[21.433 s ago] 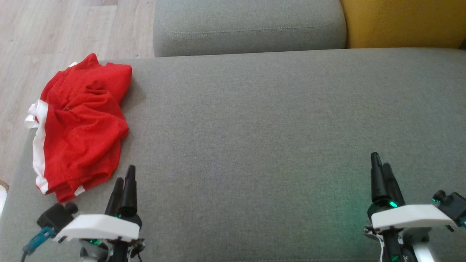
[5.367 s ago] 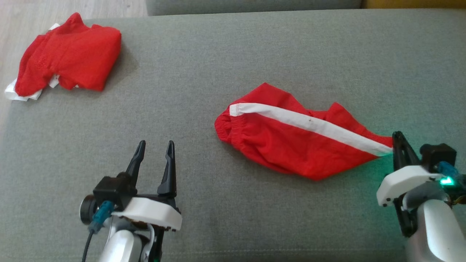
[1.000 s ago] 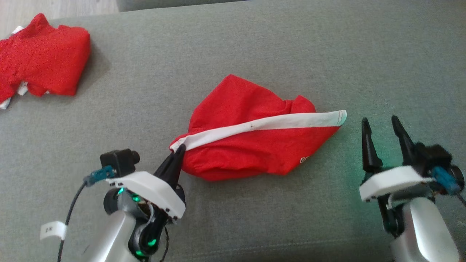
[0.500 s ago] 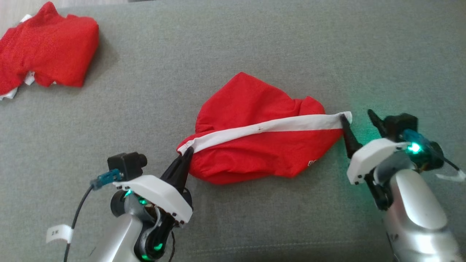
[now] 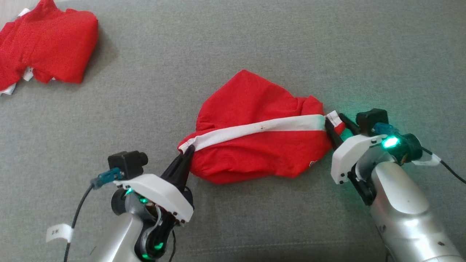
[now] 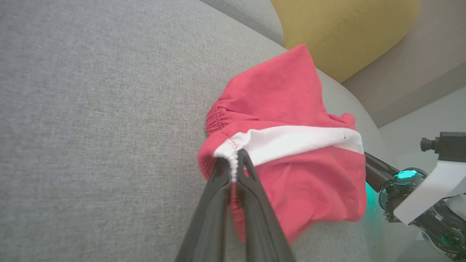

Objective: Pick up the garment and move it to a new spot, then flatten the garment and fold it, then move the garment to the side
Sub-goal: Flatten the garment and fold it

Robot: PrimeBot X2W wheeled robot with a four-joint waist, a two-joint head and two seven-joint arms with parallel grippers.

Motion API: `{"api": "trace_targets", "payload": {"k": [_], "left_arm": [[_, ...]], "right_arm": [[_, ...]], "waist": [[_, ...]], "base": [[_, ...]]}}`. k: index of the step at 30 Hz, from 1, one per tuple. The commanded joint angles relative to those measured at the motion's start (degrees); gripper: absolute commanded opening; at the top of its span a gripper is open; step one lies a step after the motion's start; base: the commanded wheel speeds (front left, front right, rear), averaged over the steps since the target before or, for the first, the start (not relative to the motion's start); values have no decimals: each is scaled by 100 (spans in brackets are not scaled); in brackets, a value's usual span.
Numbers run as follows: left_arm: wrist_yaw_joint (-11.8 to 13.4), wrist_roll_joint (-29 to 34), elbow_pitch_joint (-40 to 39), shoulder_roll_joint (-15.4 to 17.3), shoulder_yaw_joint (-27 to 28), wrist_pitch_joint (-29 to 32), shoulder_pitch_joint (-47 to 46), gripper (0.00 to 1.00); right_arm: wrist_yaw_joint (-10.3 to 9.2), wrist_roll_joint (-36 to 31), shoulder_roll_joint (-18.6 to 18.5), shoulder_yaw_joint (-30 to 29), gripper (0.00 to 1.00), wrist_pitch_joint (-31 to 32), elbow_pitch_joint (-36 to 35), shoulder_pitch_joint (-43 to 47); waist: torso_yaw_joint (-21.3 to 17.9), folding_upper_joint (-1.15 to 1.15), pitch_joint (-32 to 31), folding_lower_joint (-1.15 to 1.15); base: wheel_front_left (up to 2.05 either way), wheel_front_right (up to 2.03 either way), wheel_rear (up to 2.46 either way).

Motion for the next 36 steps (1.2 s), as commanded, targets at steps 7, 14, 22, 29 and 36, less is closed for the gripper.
{"api": "trace_targets", "payload": {"k": [7,14,22,29,36], "left_arm": [[59,-6,-218,104,156,-60,-220,0],[92,-59,-222,125,239,-160,-184,0],[136,-104,-551,121,473,-555,-146,0],[231,-108,-1300,184,745,-896,-86,0],[440,1,-2463,427,1129,-1044,-138,0]], "right_arm": [[41,69,-59,430,0,-241,202,-237],[41,116,-114,450,0,-718,215,-332],[41,-12,-113,68,0,-1542,-497,-225],[41,22,-138,-103,0,-1666,-2159,296],[41,30,-270,-349,0,-1673,-4048,963]], "waist": [[-34,0,-59,0],[-72,0,-144,0],[-110,0,-439,0],[-194,0,-800,0],[-272,0,-1163,0]], "base": [[0,0,0],[0,0,0],[0,0,0],[0,0,0],[0,0,0]]}}
